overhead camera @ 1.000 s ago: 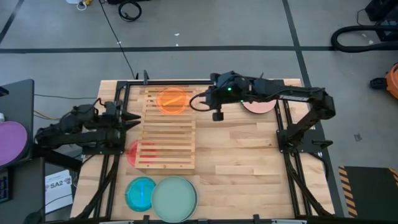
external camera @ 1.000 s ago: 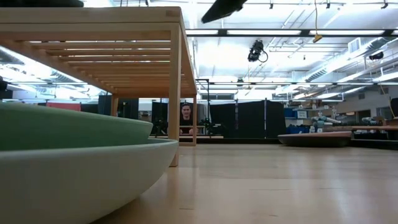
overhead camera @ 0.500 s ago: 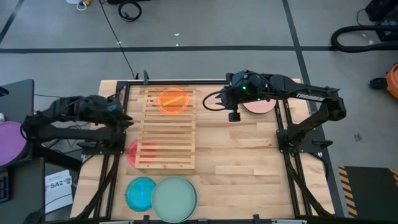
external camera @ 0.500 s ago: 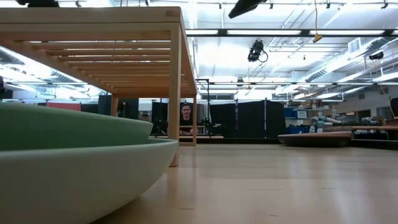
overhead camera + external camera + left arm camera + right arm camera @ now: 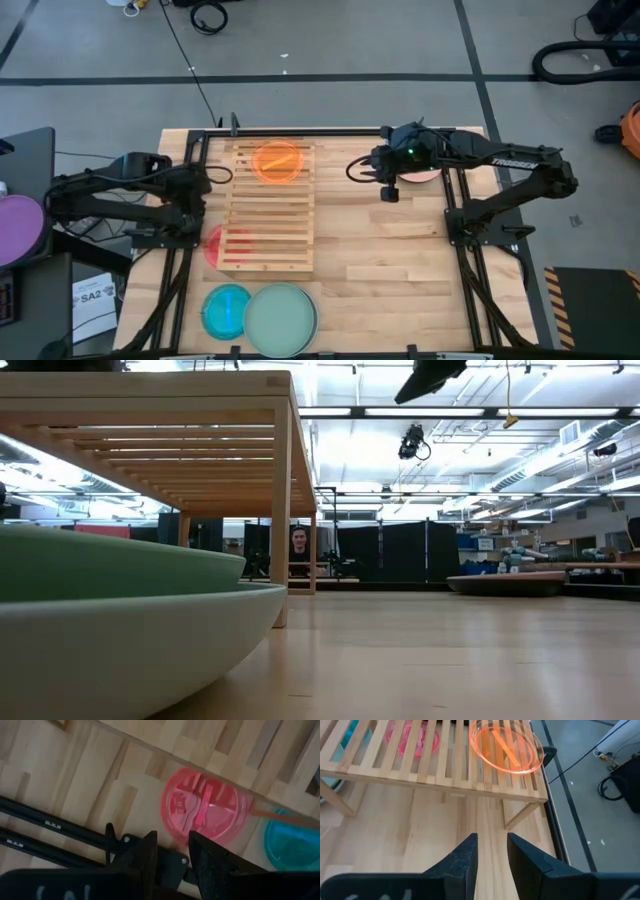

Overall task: Place and stack plates onto a shelf
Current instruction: Stack the pink transparent plate on the orange transparent plate

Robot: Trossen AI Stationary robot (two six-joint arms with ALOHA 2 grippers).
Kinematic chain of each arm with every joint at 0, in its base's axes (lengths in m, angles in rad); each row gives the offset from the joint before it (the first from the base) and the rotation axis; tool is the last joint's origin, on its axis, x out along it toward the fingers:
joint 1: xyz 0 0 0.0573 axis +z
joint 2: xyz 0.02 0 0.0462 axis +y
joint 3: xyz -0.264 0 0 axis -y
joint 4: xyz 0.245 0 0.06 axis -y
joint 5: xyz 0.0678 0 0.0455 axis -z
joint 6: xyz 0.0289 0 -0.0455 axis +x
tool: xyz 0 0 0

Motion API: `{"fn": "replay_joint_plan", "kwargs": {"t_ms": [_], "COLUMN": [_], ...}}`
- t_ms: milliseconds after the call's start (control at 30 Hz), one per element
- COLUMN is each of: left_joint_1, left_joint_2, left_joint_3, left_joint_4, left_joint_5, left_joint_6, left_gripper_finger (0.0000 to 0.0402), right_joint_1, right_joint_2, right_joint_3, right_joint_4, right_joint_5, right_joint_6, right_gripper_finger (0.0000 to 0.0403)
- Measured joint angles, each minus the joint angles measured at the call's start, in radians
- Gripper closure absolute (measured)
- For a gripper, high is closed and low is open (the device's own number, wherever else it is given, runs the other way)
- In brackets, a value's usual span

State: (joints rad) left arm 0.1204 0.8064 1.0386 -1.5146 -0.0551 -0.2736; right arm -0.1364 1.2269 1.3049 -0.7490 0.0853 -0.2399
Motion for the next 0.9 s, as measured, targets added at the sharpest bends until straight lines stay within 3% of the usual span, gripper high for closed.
{"fn": "replay_joint_plan", "kwargs": {"t_ms": [433,567,767,900], "left_joint_1": [0.000,0.000,0.000,0.000], "left_joint_2": [-0.100,-0.132,-0.169,-0.161], "left_joint_3": [-0.004,-0.092,-0.282,-0.272], "left_joint_4": [-0.009,0.010,0.161,0.200], "left_joint_5": [0.013,0.032,0.179,0.142], "left_joint_6": [0.029,0.033,0.019,0.019], "left_gripper_finger": [0.0283,0.0283,0.0283,0.0283], "right_joint_1": [0.000,0.000,0.000,0.000], "right_joint_2": [-0.043,-0.043,-0.043,-0.042], "right_joint_3": [-0.081,-0.083,-0.084,-0.084], "right_joint_4": [0.076,0.082,0.083,0.096], "right_joint_5": [0.000,0.000,0.000,0.000], "right_joint_6": [0.002,0.002,0.005,0.005], "right_gripper_finger": [0.0292,0.0292,0.0292,0.0292]}}
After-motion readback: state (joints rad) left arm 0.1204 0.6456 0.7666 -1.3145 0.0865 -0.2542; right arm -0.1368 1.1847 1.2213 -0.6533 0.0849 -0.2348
